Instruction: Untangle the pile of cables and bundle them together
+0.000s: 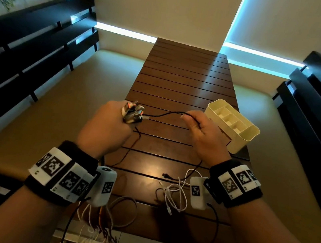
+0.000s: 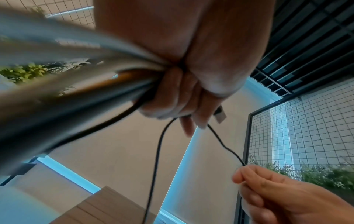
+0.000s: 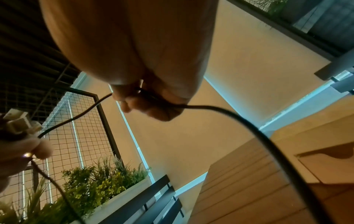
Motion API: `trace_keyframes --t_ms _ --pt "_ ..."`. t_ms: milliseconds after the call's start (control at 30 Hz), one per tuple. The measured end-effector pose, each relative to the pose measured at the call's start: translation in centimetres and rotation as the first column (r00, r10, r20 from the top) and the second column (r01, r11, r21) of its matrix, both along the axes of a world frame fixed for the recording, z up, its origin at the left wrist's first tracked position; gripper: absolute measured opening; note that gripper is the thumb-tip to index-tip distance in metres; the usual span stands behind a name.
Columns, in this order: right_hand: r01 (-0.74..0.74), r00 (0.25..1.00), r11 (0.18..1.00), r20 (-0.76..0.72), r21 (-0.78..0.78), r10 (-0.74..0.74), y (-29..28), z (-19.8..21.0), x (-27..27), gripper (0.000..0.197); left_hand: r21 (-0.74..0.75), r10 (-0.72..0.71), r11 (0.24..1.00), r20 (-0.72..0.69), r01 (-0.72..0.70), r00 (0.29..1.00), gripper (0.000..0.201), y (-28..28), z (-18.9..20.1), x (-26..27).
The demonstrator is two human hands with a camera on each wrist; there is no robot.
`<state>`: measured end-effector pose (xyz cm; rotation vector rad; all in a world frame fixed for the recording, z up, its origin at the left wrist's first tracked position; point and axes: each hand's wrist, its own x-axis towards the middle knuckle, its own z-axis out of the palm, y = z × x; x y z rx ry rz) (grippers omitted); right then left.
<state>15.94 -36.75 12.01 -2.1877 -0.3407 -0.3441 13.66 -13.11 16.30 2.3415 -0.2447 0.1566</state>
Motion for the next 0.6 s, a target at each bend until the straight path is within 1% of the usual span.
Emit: trace_keyframes --t_ms 67,100,167,200,267,300,400,467,533,600 --pt "-0.015 0.998 0.998 0.065 -0.061 0.019 -0.2 0.1 0.2 0.015 0.027 -0.074 0.997 -0.048 0.075 0.996 0.009 -0.3 0.3 -0.3" --pt "-0.03 0.996 0.995 0.082 -0.1 0.038 -0.2 0.0 0.3 0.017 0.026 -0.1 0.994 -0.057 0.102 0.993 0.007 -0.6 0.5 -0.6" --pt "-0.067 0.99 0.985 0.109 -0.159 0.085 0.1 0.0 0.1 0.017 0.039 -0.136 0.99 -0.047 0.138 0.99 0.006 -1.3 0.8 -0.9" --pt "-0.085 0.987 0.981 0.123 -0.174 0.108 0.3 0.0 -0.1 0.017 0.065 -0.145 0.987 -0.039 0.147 0.989 0.014 -1.7 0.7 -1.0" --pt "-0.108 0.977 0.974 0.161 -0.198 0.141 0.9 0.3 -0.6 0.016 0.106 -0.129 0.985 -0.038 0.133 0.991 0.026 -2.3 0.3 -0.9" --pt "-0.115 0.972 0.972 0.178 -0.207 0.153 1.1 0.5 -0.7 0.016 0.114 -0.112 0.987 -0.044 0.116 0.993 0.028 -2.4 0.2 -0.8" --pt "-0.121 0.968 0.972 0.195 -0.2 0.16 1.1 0.6 -1.0 0.015 0.143 -0.085 0.986 -0.035 0.089 0.996 0.025 -2.3 -0.3 -0.6" --pt "-0.124 0.969 0.976 0.192 -0.178 0.158 1.0 0.6 -1.3 0.014 0.161 -0.086 0.983 -0.017 0.087 0.996 0.028 -2.3 -0.4 -0.7" --pt "-0.125 0.969 0.979 0.19 -0.159 0.155 1.0 0.6 -1.5 0.014 0.17 -0.074 0.983 0.014 0.071 0.997 0.032 -2.4 -0.6 -0.8" --pt "-0.123 0.975 0.982 0.167 -0.142 0.146 1.2 0.3 -1.7 0.014 0.142 -0.059 0.989 0.07 0.049 0.996 0.027 -2.3 -0.8 -1.0"
